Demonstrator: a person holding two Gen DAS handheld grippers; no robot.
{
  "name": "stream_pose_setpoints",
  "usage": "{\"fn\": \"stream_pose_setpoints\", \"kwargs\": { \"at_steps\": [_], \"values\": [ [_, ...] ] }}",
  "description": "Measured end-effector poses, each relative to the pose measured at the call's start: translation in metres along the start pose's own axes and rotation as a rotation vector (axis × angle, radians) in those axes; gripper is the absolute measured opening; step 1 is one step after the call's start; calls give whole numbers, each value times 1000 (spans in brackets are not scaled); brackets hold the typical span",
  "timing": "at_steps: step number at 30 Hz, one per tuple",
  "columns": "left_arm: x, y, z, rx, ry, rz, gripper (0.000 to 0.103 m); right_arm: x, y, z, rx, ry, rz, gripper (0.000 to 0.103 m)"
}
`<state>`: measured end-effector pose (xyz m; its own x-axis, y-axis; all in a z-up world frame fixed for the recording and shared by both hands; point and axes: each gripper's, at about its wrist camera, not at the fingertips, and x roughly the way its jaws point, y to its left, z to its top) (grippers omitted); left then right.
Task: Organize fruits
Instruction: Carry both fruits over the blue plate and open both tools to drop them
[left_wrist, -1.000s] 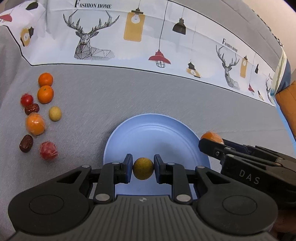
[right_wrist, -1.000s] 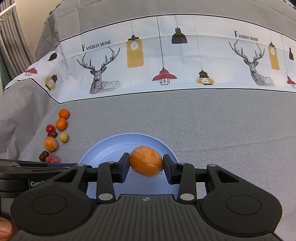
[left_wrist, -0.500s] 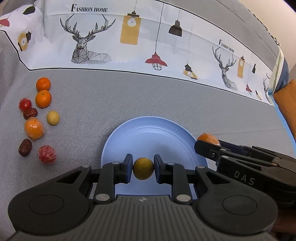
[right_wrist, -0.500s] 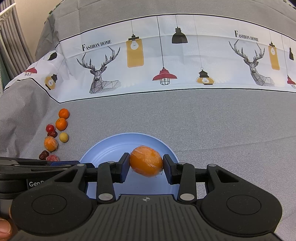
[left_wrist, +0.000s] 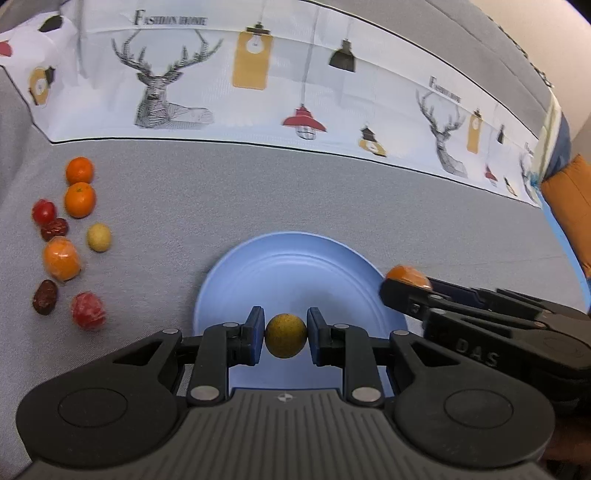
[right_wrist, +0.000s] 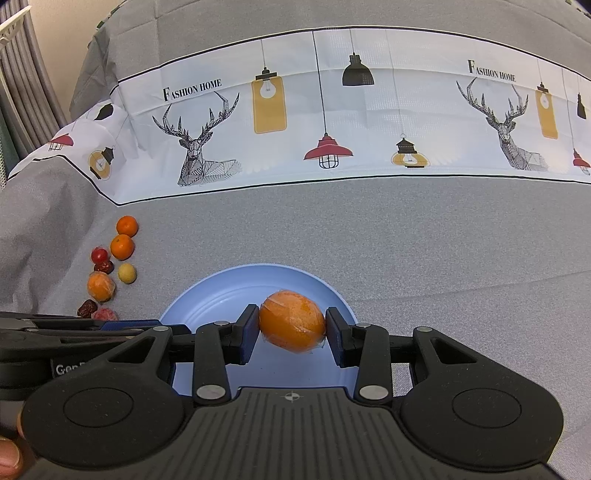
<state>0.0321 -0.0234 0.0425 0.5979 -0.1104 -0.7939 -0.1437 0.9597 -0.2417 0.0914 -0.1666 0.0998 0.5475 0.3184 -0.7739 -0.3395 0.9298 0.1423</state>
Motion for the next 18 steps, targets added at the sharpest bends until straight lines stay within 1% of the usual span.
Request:
{"fn": "stream_pose_setpoints", "kwargs": {
  "at_steps": [2, 3, 4, 6, 9, 14, 16, 17, 18],
  "values": [
    [-1, -2, -1, 9, -3, -5, 47, 1, -1, 0, 1, 6, -16, 42],
    [-2, -3, -1, 14, -10, 3, 48, 2, -2, 0, 3, 7, -27, 46],
    [-2, -3, -1, 14, -16, 8, 48, 1, -3, 1, 10, 3, -36, 52],
    [-3, 0, 0, 3, -19, 9, 48, 0, -5, 1, 22, -2, -39, 55],
    [-2, 1, 0, -1, -17, 13, 48, 0, -7, 1, 25, 0, -49, 55],
    [-6, -1, 0, 4, -30, -5, 48, -1, -6, 1, 25, -6, -53, 55],
    [-8, 0, 0, 1, -43, -12, 46, -1, -6, 1, 23, -8, -56, 55],
    [-10, 1, 0, -2, -52, -15, 40, -1, -6, 2, 22, -9, -57, 55],
    [-13, 2, 1, -6, -65, -20, 31, -1, -5, 2, 22, -9, -58, 55]
  ]
}}
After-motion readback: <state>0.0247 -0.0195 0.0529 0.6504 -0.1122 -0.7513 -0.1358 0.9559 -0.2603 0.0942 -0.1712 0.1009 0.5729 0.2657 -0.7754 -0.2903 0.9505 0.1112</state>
